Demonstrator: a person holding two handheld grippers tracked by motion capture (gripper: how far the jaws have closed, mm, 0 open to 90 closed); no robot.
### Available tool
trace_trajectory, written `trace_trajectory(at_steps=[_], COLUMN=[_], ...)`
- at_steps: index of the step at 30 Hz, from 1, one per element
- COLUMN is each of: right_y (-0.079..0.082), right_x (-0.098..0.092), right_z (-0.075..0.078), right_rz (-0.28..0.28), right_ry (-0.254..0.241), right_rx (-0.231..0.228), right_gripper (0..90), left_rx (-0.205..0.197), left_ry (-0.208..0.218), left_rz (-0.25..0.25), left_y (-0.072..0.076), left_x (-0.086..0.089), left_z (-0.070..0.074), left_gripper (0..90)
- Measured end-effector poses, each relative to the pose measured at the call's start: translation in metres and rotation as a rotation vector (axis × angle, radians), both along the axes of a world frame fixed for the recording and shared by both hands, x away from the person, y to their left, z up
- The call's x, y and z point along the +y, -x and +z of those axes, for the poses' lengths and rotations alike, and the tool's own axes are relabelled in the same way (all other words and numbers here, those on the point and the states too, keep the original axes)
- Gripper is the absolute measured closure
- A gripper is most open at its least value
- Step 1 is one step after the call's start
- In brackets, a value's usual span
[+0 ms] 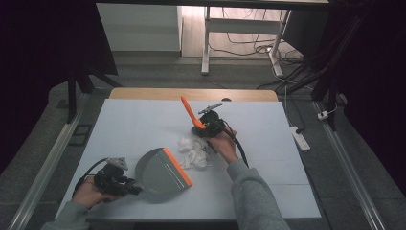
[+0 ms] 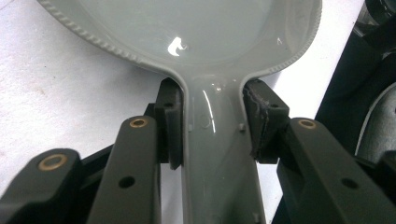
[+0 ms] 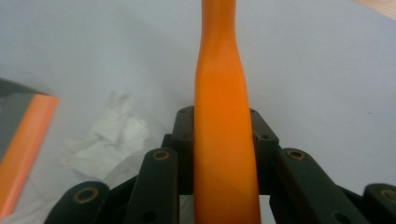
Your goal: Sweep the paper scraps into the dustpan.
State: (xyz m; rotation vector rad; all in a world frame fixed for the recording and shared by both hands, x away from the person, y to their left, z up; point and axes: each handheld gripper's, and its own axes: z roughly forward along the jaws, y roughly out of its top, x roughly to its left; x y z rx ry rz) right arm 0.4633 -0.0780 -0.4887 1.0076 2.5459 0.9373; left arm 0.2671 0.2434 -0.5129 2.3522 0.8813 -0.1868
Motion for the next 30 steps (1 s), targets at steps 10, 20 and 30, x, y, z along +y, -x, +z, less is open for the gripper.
trace_trajectory(at_steps=[10, 20, 30], right_y=[0.019, 0.036, 0.050], right_x=[0.015, 0.024, 0.033], right_z=[-0.001, -0.002, -0.003], right_rz=[0.067, 0.111, 0.173], right_ry=[-0.016, -0.023, -0.033], right_rx=[-0.002, -0.018, -0.017], right_gripper=[70.3, 70.4, 70.3], left_rx=[0.004, 0.003, 0.005], left_ry=[0.002, 0.000, -0.001], left_rz=[0.000, 0.002, 0.000], left_y=[0.000, 0.000, 0.000], left_x=[0.000, -0.001, -0.001], left_z=[0.000, -0.001, -0.001], left_gripper=[61.8, 61.8, 61.8])
